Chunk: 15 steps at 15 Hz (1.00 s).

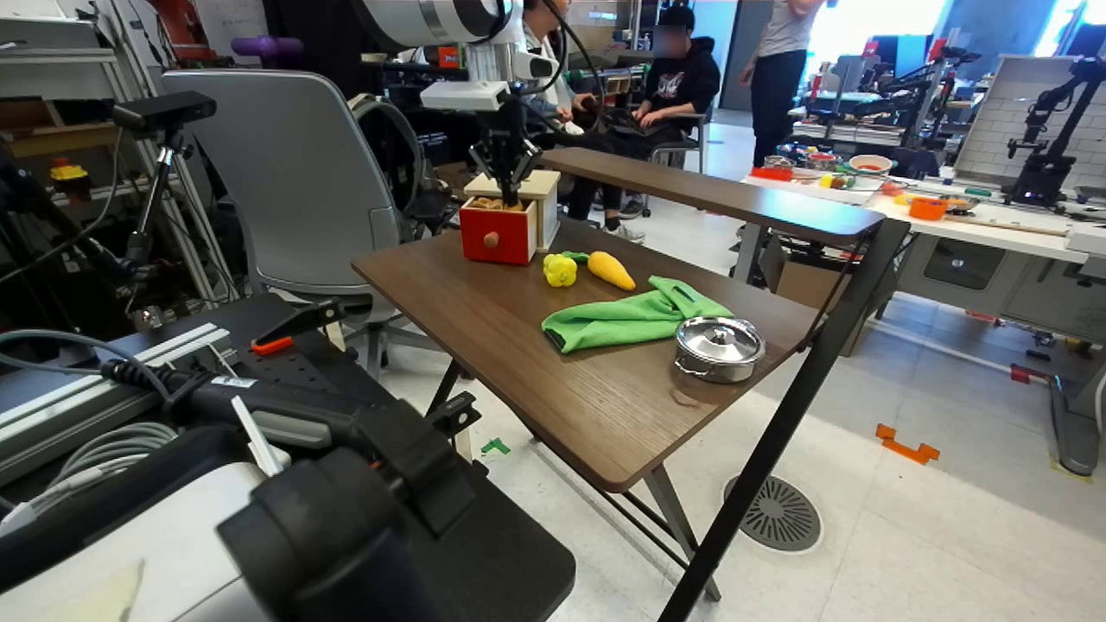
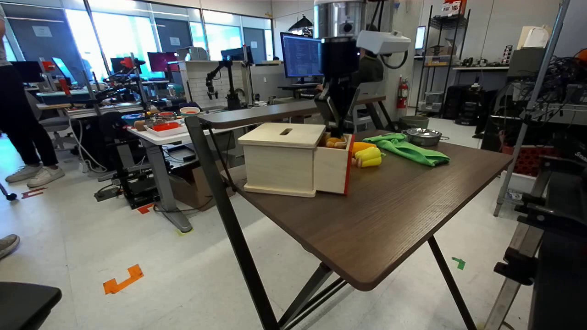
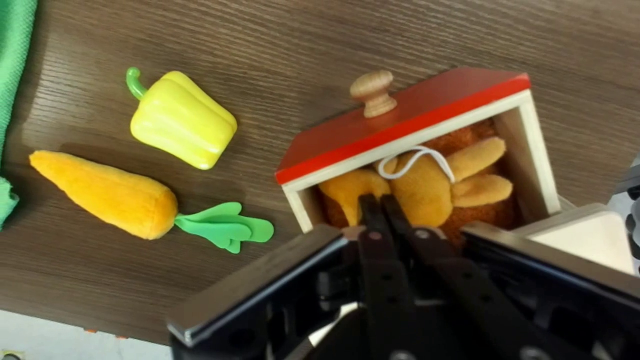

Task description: Remove the doll from the drawer and put it on the table

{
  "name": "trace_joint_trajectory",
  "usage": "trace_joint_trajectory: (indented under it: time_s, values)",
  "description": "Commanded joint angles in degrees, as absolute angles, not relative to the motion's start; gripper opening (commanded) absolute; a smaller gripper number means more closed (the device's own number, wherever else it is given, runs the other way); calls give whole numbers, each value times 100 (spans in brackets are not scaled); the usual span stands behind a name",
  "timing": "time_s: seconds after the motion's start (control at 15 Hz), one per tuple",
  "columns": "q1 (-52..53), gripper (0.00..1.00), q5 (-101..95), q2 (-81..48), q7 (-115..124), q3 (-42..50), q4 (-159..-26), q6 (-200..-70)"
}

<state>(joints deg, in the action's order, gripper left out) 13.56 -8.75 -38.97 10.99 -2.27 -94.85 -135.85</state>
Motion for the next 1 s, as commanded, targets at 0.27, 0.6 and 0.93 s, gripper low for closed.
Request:
trace_joint_trajectory:
  time_s: [0.27, 0.6, 0.93]
  values:
    - [1379, 1, -873, -3128, 1004, -266, -9733, -12985]
    - [1221, 1, -829, -2366, 934, -304, -10388, -12854]
    - [966, 1, -843, -1959, 926, -238, -11277, -13027]
